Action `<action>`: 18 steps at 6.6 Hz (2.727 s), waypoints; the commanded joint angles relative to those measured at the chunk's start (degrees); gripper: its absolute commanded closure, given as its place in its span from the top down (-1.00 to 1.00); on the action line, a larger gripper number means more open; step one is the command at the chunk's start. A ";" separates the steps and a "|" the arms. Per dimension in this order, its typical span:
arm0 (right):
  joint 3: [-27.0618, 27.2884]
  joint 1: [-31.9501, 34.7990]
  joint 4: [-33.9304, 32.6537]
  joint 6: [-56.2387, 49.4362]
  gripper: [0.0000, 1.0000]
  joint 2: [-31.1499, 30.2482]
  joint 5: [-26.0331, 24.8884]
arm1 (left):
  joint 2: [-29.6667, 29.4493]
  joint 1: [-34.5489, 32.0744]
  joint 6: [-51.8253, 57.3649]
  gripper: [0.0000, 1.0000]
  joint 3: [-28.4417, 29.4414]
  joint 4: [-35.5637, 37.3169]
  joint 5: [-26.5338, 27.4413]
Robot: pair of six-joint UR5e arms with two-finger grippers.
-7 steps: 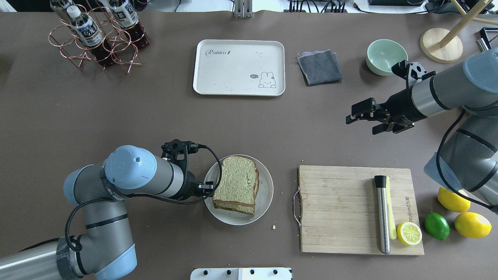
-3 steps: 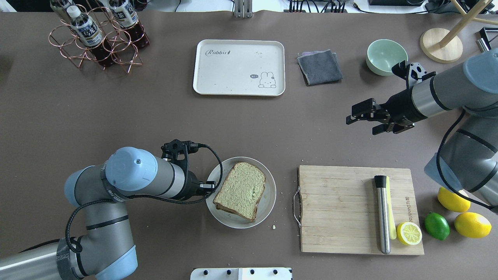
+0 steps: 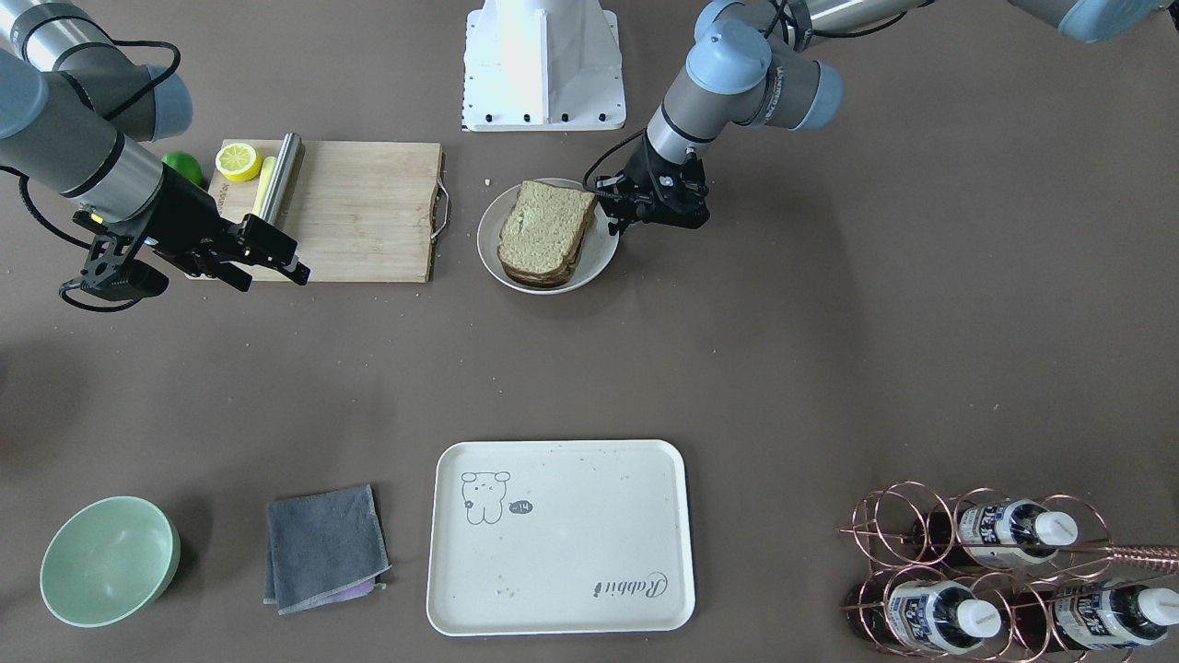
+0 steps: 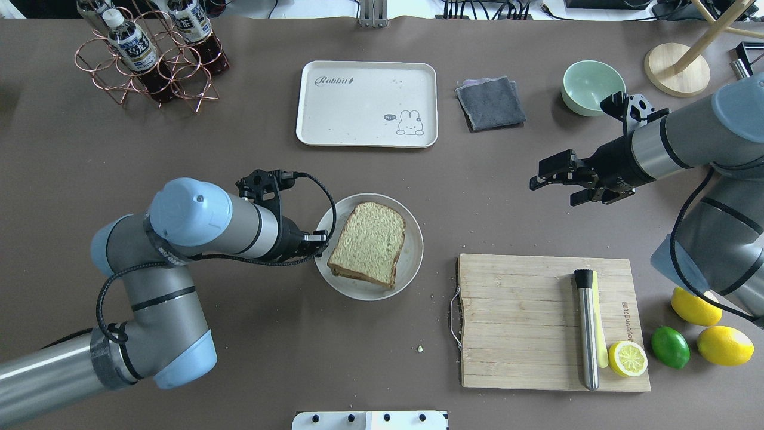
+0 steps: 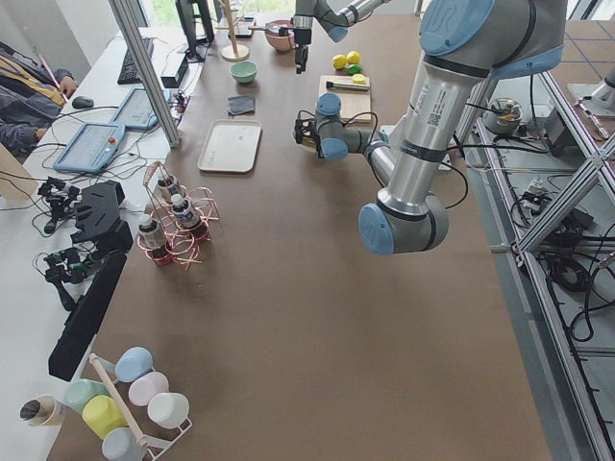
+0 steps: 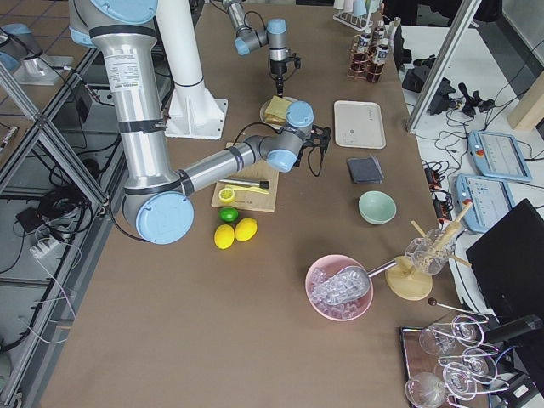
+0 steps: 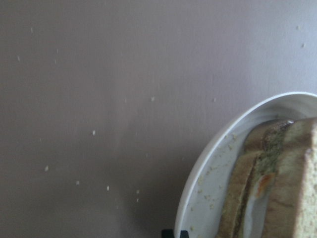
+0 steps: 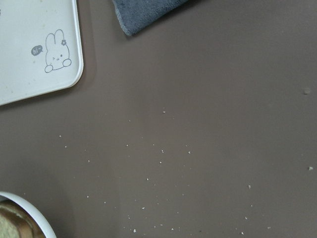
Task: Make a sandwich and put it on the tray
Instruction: 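Slide the plate with the left gripper onto the rabbit-print tray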
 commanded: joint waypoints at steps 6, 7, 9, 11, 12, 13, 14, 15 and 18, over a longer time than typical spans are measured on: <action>7.66 1.95 0.09 -6.05 1.00 -11.88 -0.33 | -26.07 -15.95 0.36 -1.00 47.34 -16.79 -9.99; 7.58 1.96 0.09 -6.33 1.00 -12.33 -0.33 | -27.04 -16.30 0.36 -1.00 49.12 -17.50 -9.81; 7.32 1.87 0.00 -6.33 1.00 -12.25 -0.33 | -28.10 -16.56 0.27 -1.00 50.54 -18.03 -8.85; 7.67 1.96 0.09 -6.33 1.00 -12.07 -0.33 | -28.19 -16.65 0.27 -0.96 51.33 -19.00 -8.14; 8.19 1.96 0.09 -6.42 1.00 -12.16 -0.16 | -28.19 -16.83 0.19 0.53 51.33 -20.14 -8.22; 8.20 1.96 0.09 -6.42 1.00 -12.16 -0.15 | -27.75 -17.00 -0.34 0.65 50.46 -21.80 -9.01; 8.29 2.31 0.09 -6.76 1.00 -12.34 0.02 | -24.53 -17.18 -2.87 0.65 44.45 -21.47 -10.76; 8.29 2.23 0.00 -6.94 1.00 -12.34 0.02 | -17.88 -17.18 -2.98 0.65 35.34 -21.20 -12.95; 7.24 8.78 -0.26 -14.79 1.00 -16.35 4.21 | -4.60 -20.50 -2.63 0.65 13.70 -13.30 -24.81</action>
